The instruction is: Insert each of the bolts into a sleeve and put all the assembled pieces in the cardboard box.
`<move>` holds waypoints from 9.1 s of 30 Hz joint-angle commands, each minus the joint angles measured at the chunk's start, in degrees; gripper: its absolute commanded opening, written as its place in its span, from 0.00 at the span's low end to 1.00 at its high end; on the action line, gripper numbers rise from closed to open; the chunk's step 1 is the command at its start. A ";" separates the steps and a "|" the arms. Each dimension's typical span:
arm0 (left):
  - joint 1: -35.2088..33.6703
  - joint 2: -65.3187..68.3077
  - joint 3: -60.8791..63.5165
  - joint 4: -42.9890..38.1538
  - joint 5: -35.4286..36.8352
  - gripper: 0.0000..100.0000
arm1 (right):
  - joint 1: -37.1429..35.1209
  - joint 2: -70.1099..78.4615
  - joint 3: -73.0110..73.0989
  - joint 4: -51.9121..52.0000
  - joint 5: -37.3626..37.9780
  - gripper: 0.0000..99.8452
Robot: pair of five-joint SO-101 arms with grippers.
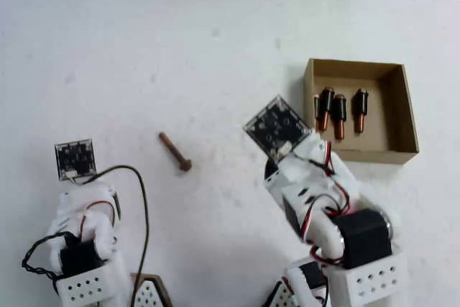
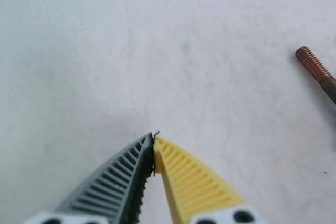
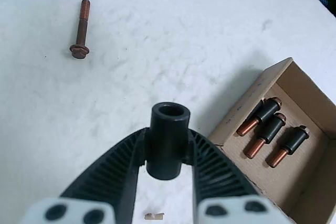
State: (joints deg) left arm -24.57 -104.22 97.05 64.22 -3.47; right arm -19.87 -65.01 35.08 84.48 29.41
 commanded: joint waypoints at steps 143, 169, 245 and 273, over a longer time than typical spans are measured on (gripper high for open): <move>26.86 126.81 -100.48 19.43 -82.73 0.16 | 15.52 -38.29 49.58 -31.25 -20.84 0.02; 35.21 130.24 -102.51 21.36 -99.34 0.15 | 15.43 -38.29 49.67 -31.16 -16.53 0.02; 28.70 130.24 -110.59 12.13 -10.20 0.02 | 15.52 -38.29 50.46 -31.25 -16.18 0.02; 25.80 130.33 -91.16 -3.25 10.29 0.02 | 15.52 -38.29 50.55 -31.25 -16.18 0.02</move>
State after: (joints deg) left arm 1.45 26.86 5.63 62.73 6.29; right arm -4.84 -102.55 86.24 54.59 12.44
